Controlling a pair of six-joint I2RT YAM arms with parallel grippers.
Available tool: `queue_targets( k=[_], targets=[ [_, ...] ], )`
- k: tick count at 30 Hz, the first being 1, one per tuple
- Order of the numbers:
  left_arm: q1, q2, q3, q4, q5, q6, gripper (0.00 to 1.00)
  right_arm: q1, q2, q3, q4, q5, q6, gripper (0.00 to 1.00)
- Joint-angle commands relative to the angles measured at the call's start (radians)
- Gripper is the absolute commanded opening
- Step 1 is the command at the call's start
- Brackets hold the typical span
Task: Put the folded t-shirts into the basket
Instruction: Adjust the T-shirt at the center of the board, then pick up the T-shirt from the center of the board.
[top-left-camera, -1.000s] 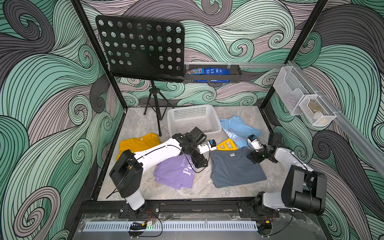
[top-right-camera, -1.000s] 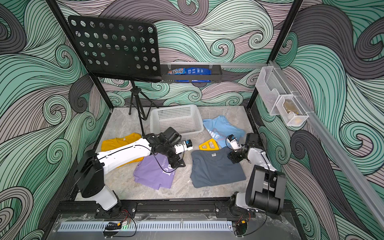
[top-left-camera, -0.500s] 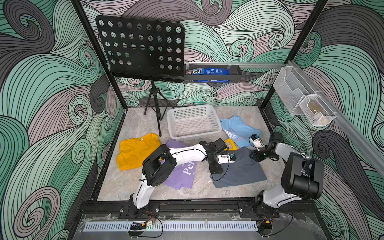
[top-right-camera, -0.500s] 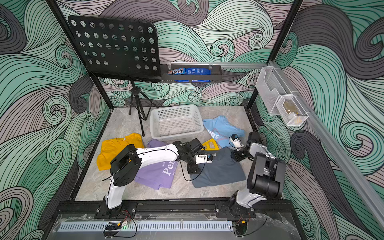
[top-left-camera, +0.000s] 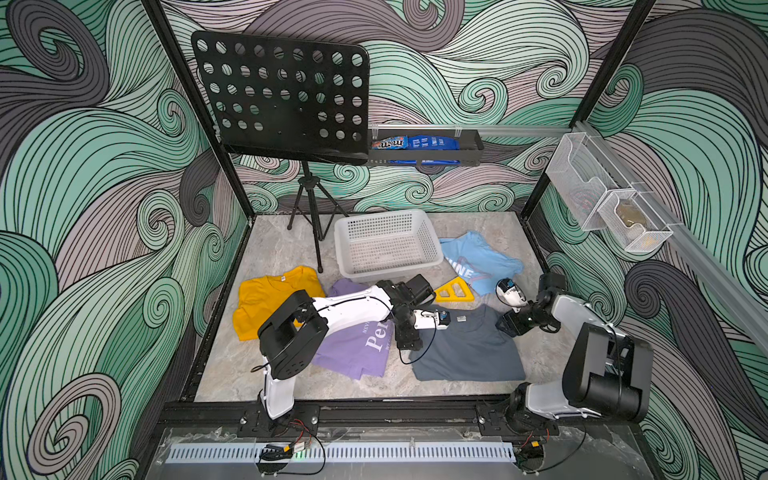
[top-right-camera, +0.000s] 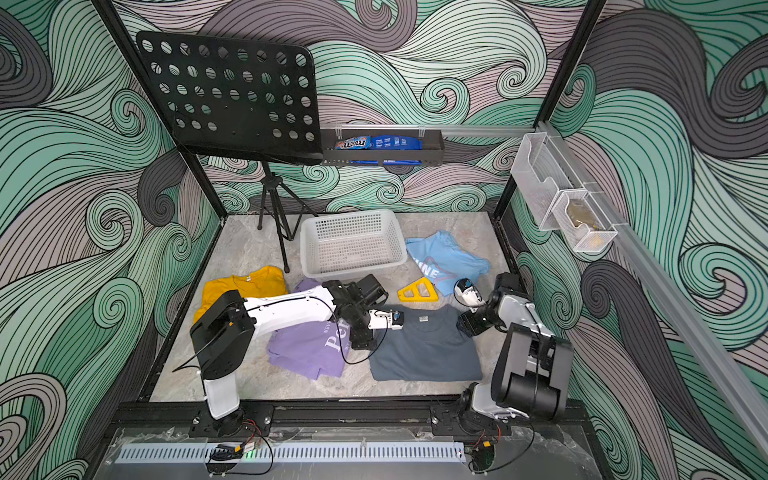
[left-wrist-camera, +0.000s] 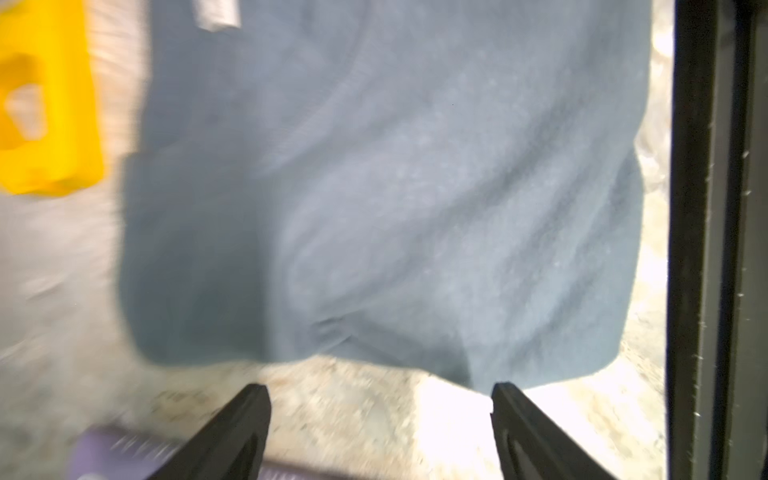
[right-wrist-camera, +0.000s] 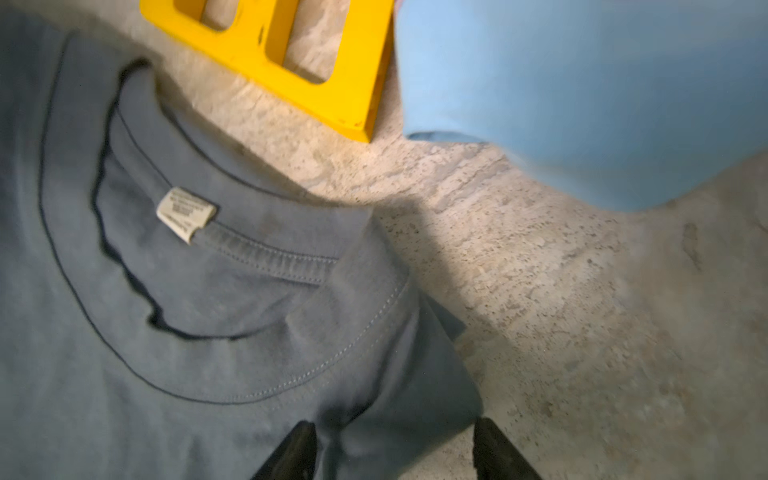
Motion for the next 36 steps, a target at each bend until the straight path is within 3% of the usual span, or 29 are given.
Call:
queue_targets(
  k=[1,11,25,29,36],
  targets=[
    [0.016,-0.036,0.017,0.01,-0.012,-0.118,0.87,-0.006,0.053,0.067,-0.016,-0.097,0.03,0.73],
    [0.036,0.14,0.161,0.028,-0.096,-0.36,0.88,0.027,0.145,0.055,0.058,-0.057,0.064,0.77],
    [0.067,0.285,0.258,0.004,-0.054,-0.426,0.93,0.065,0.204,0.002,0.143,-0.014,0.07,0.78],
    [0.065,0.297,0.247,0.002,-0.005,-0.424,0.9,0.089,0.208,-0.022,0.152,-0.007,0.069,0.75],
    [0.055,0.289,0.166,0.063,0.036,-0.455,0.73,0.092,0.172,-0.06,0.138,-0.012,0.044,0.61]
  ],
)
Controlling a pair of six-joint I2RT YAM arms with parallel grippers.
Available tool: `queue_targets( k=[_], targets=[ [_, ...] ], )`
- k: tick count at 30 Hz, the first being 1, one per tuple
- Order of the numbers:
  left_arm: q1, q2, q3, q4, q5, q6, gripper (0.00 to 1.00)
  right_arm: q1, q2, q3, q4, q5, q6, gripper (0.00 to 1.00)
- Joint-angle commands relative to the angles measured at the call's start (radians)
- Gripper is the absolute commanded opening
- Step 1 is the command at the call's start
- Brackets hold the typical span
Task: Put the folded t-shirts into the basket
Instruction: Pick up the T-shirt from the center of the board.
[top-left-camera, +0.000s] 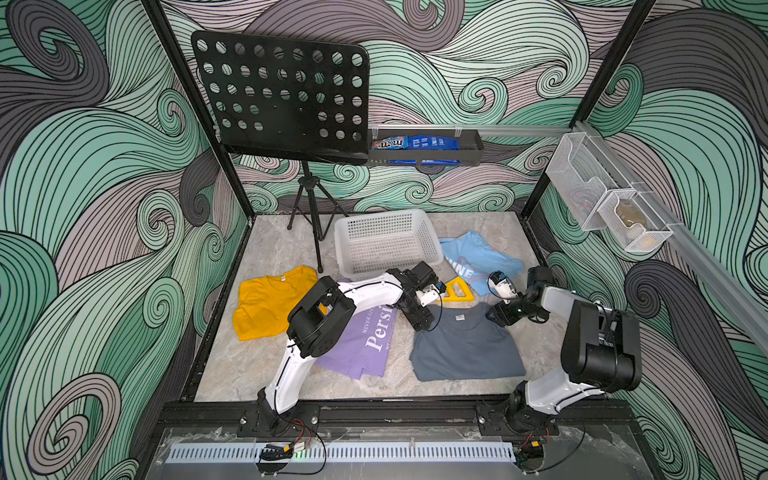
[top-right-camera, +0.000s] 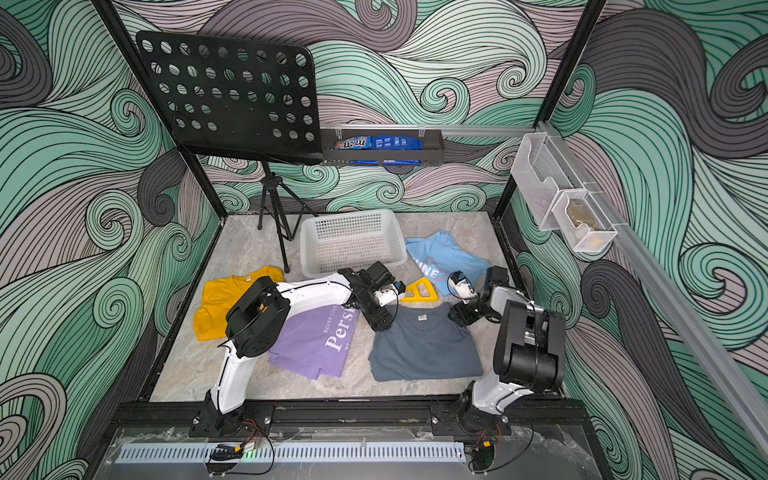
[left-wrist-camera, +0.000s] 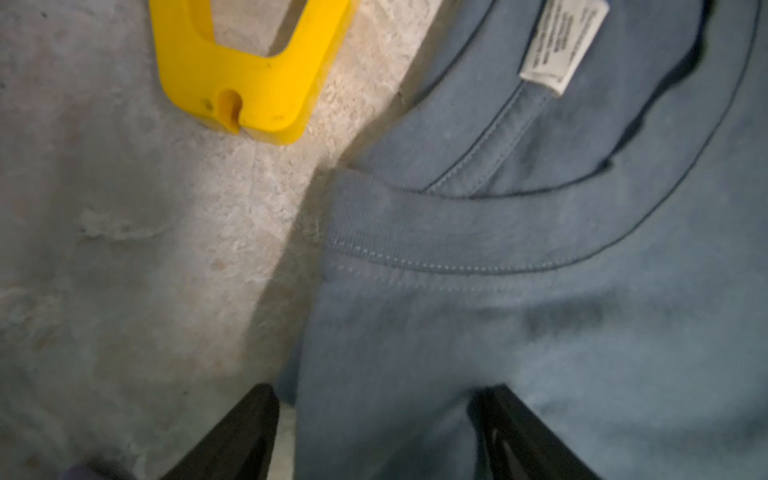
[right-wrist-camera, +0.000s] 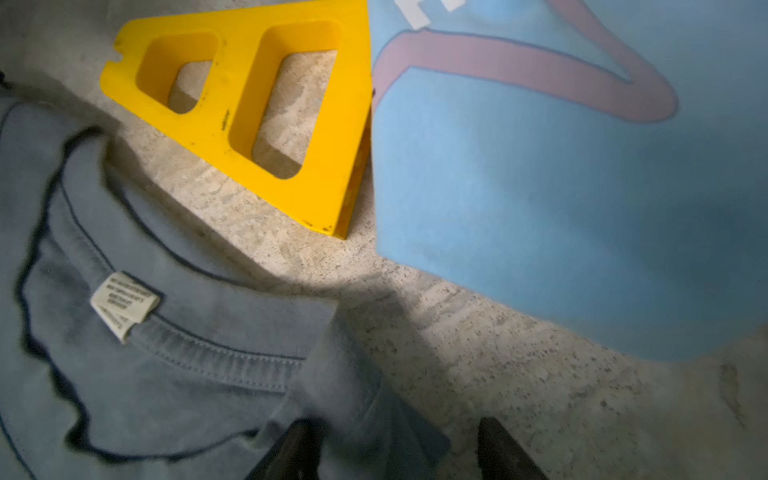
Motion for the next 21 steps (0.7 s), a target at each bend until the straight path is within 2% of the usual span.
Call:
queue_targets(
  k=[1,5,9,11,15,16,19,21],
  targets=[
    [-0.011,0.008,-0.047,0.019,0.05,-0.04,0.7,0.014,0.016,-0.058,-0.06,0.008,-0.008,0.58],
    [-0.012,0.011,-0.08,0.071,0.084,-0.095,0.58,0.015,0.012,-0.064,-0.05,-0.028,-0.009,0.45],
    [-0.012,0.004,-0.094,0.093,0.099,-0.146,0.4,0.015,-0.017,-0.077,-0.032,-0.064,-0.014,0.32],
    [-0.01,-0.016,-0.102,0.109,0.104,-0.158,0.25,0.015,-0.043,-0.08,-0.023,-0.106,-0.014,0.24],
    [0.002,-0.076,-0.098,0.125,0.111,-0.16,0.03,0.014,-0.103,-0.078,-0.013,-0.191,-0.022,0.1],
    [0.009,-0.089,-0.097,0.129,0.113,-0.162,0.0,0.013,-0.121,-0.078,-0.012,-0.212,-0.025,0.07],
    [0.037,-0.142,-0.106,0.15,0.148,-0.152,0.0,0.014,-0.175,-0.086,-0.006,-0.262,-0.036,0.0],
    [0.058,-0.177,-0.116,0.161,0.16,-0.143,0.0,0.012,-0.203,-0.093,-0.001,-0.278,-0.041,0.0]
  ],
)
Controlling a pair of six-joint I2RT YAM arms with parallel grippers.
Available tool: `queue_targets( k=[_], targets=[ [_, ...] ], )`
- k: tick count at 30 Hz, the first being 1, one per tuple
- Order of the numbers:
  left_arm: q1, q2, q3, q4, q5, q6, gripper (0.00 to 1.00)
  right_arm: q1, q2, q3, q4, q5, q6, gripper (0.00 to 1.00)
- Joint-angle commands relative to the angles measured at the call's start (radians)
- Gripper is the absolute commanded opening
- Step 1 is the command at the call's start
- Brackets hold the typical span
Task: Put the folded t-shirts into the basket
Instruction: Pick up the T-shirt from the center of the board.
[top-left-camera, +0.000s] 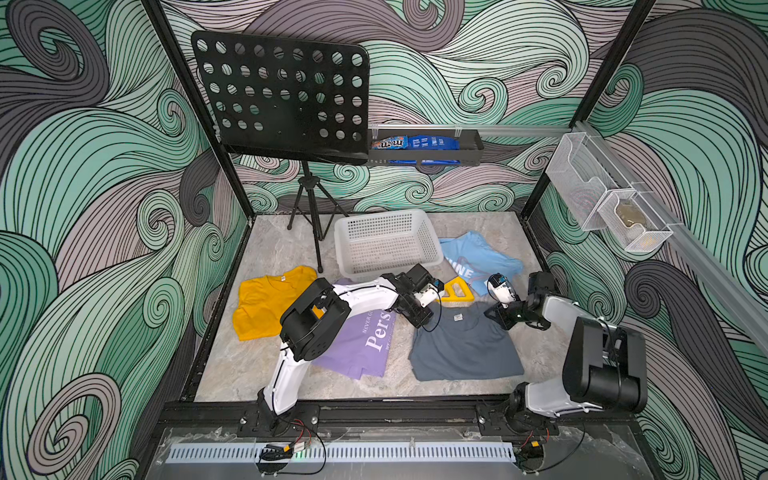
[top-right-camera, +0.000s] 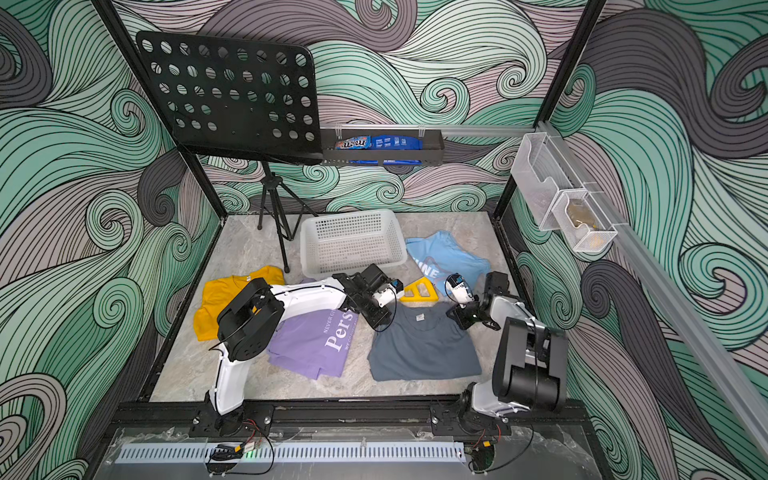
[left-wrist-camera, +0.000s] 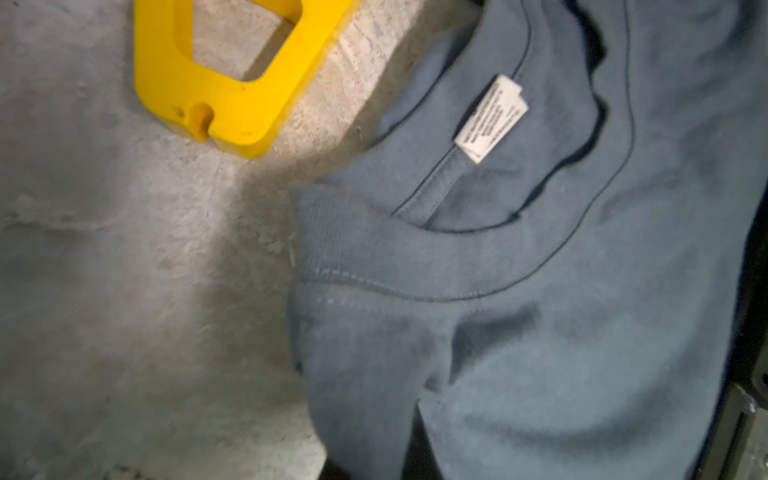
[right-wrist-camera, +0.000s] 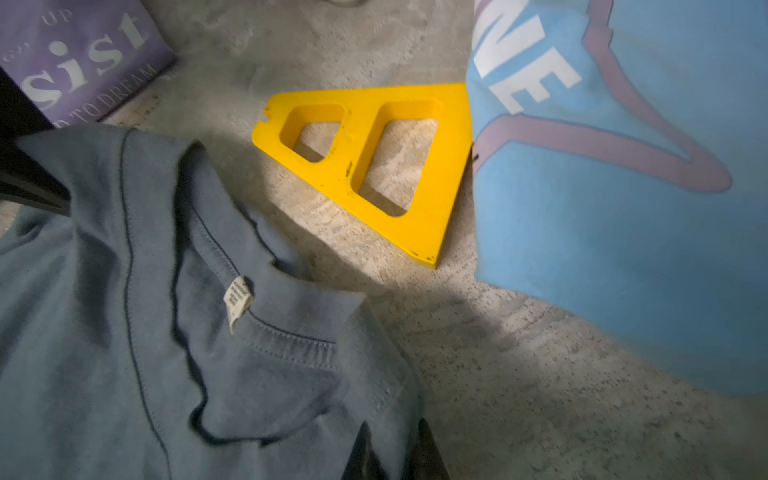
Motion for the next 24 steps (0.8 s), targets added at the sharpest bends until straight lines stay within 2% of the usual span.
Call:
queue_targets(
  k=[1,7,13,17,24],
  targets=[
    [0.046,-0.105,-0.007,0.034,0.047,0.01,0.0,0.003,-0.064,-0.011,-0.007,-0.107,-0.019,0.0],
    [0.115,-0.23,-0.042,0.051,0.138,0.082,0.0,-0.012,-0.171,0.028,-0.043,-0.204,-0.014,0.0],
    [0.187,-0.316,-0.015,-0.014,0.23,0.141,0.0,0.018,-0.253,0.126,-0.06,-0.33,0.075,0.0],
    [0.227,-0.38,0.016,-0.06,0.277,0.161,0.0,0.073,-0.317,0.157,0.06,-0.388,0.209,0.0],
    [0.307,-0.491,0.093,-0.139,0.268,0.176,0.0,0.244,-0.296,0.316,0.241,-0.33,0.425,0.0]
  ],
)
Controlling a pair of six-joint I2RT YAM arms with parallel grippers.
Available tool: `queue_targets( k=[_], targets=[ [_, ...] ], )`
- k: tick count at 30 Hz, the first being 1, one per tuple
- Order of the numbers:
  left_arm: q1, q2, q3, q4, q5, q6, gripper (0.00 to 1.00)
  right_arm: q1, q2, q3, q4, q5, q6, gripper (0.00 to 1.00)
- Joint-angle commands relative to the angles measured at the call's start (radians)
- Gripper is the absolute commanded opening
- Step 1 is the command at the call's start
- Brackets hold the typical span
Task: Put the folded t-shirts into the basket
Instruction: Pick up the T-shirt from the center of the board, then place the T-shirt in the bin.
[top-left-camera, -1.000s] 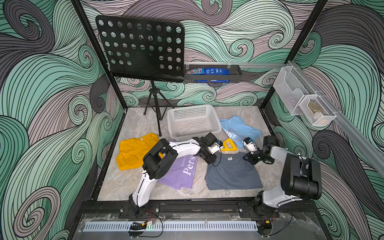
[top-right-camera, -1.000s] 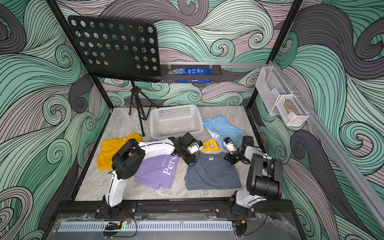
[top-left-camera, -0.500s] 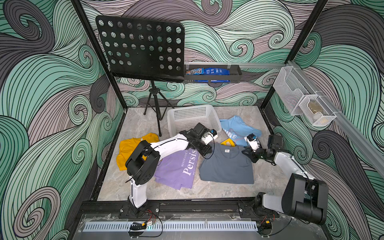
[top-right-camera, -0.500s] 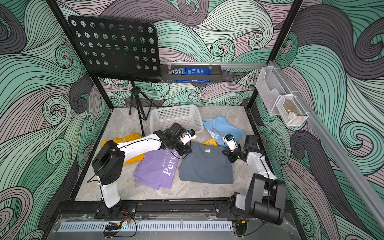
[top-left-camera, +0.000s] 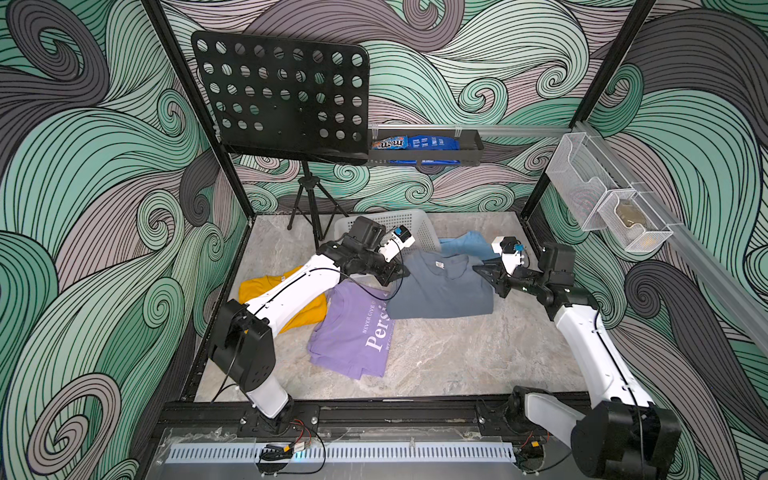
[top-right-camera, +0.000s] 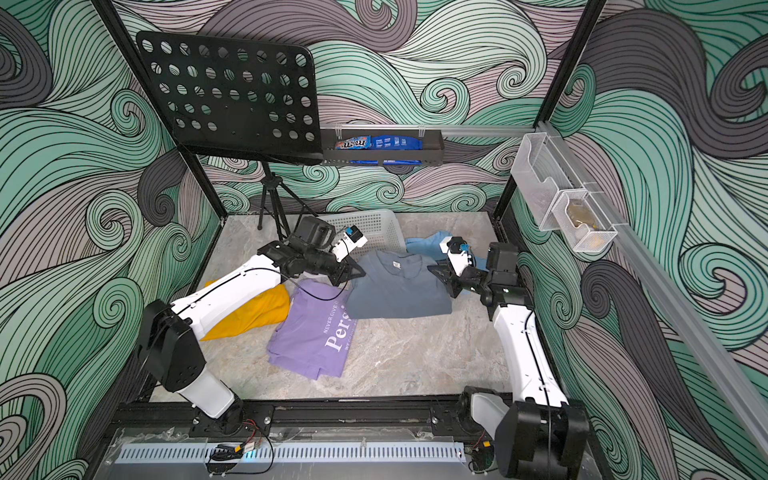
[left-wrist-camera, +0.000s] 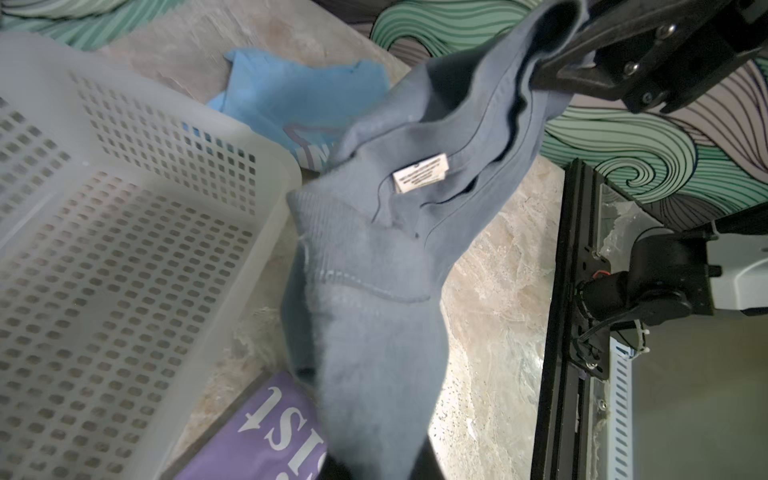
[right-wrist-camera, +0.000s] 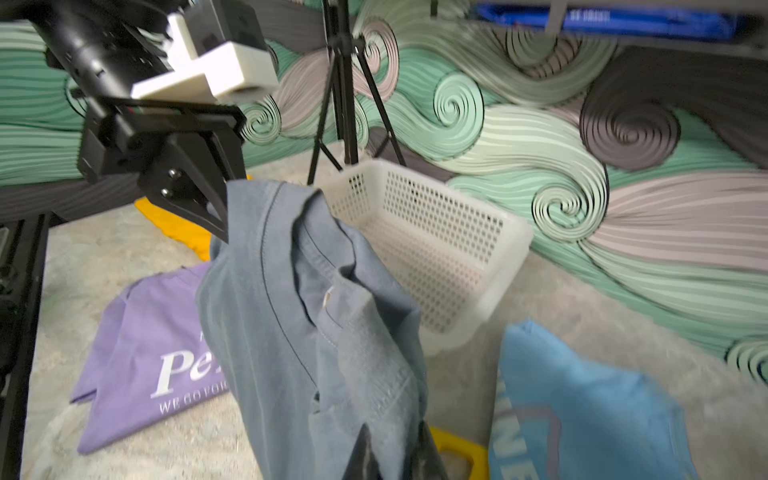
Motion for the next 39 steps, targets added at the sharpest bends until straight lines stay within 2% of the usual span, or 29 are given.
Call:
queue_targets(
  k=[1,10,17,24,39],
  targets=[
    [0.037,-0.067,0.092,-0.068,0.029,0.033,0.0,0.063,0.032,0.081,0.142,-0.005,0.145,0.0],
    [0.182,-0.075,0.216,-0.166,-0.016,0.07,0.0,0.221,0.254,0.322,0.35,0.083,0.333,0.0],
    [0.273,-0.003,0.269,-0.16,-0.071,0.112,0.0,0.303,0.474,0.491,0.436,0.125,0.384,0.0],
    [0.326,0.088,0.284,-0.119,-0.09,0.126,0.0,0.33,0.675,0.619,0.451,0.119,0.421,0.0],
    [0.349,0.172,0.213,-0.096,-0.115,0.162,0.0,0.336,0.767,0.55,0.456,0.14,0.45,0.0]
  ],
)
